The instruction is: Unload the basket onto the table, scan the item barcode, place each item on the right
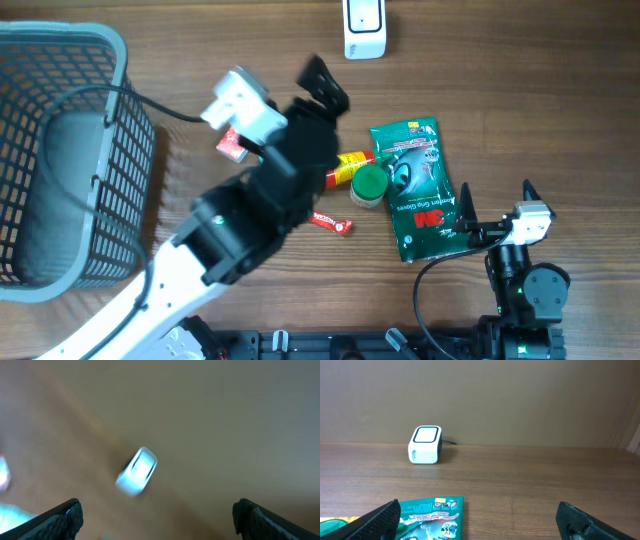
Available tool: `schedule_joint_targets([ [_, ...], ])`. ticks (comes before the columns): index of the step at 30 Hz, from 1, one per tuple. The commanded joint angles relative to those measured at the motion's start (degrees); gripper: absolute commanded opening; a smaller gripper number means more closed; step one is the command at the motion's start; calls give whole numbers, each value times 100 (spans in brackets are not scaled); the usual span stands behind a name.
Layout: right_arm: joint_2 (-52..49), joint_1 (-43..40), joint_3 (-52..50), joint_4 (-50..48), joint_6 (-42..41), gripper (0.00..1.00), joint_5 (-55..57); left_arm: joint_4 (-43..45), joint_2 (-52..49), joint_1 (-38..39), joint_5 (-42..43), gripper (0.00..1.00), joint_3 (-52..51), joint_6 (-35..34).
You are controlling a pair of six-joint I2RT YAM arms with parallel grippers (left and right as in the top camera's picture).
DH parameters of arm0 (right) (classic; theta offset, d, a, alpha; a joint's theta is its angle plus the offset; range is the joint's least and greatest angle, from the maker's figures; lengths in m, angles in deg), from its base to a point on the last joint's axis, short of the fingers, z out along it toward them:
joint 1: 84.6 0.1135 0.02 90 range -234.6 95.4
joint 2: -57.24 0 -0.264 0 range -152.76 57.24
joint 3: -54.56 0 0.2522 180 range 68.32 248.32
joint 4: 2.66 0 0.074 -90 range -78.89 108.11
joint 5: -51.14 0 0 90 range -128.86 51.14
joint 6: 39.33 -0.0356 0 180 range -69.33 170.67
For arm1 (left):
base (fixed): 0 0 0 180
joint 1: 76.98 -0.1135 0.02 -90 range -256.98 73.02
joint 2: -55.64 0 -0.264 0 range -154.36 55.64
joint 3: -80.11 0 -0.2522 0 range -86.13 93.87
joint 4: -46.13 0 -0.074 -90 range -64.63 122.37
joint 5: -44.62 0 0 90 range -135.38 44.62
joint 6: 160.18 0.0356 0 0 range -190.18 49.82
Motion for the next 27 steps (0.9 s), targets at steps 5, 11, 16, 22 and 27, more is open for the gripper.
schedule_joint_targets([
  [5,11,20,-7,-11,57,100,76,715,264,-1414,-372,100,101,1270],
  [11,11,20,-7,-13,59,100,76,1867,330,-2046,-352,100,103,2771],
  [16,11,20,-7,-13,55,100,74,3158,546,-2081,-354,100,103,4341],
  [22,11,20,-7,-13,-1808,100,11,3265,669,-2164,-798,100,103,6826],
  [27,-96,20,-7,-72,-5110,100,-662,3394,750,-2208,-905,100,101,7348],
])
